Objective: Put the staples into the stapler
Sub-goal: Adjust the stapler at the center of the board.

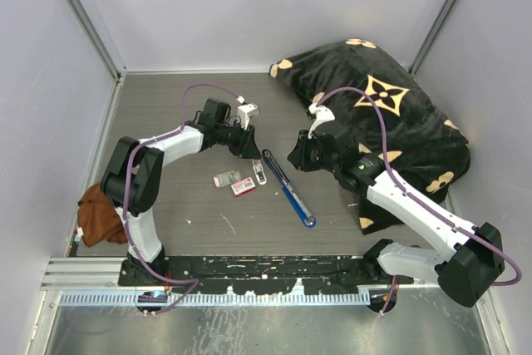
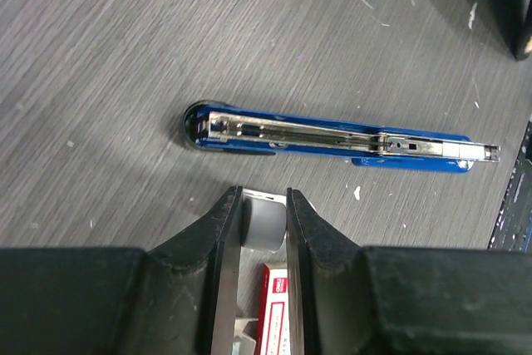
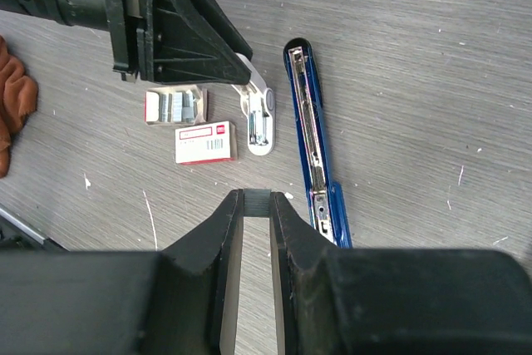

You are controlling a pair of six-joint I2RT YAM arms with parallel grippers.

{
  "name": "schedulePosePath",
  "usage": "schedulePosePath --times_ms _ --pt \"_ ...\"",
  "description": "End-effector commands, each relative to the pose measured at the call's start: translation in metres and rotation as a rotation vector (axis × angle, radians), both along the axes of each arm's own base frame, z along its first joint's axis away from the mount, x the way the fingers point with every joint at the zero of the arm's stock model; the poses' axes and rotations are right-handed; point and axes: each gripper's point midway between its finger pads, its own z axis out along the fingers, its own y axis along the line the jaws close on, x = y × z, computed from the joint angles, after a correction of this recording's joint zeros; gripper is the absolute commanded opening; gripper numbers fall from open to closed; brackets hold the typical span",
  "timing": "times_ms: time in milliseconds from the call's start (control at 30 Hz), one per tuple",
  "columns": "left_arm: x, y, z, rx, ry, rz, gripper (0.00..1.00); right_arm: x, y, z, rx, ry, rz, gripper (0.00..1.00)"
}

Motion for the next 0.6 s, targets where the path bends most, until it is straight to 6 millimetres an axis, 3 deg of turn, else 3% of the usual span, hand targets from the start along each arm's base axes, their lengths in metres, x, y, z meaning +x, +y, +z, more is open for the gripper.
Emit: schedulePosePath --times_ms 0,300,567 --pt "-0.007 0.01 0.009 0.058 0.017 0.098 0.06 -0.002 0.004 0.02 0.069 -0.072 0.016 0.09" --pt "-0.042 0.028 -0.001 0.168 0.177 0.278 0.04 -0.015 0.03 0.002 0.119 -0.089 0.161 0.09" --pt "-0.063 0.027 -0.012 0.136 0.306 0.351 0.03 -0.036 0.066 -0.04 -0.049 -0.12 0.296 0.09"
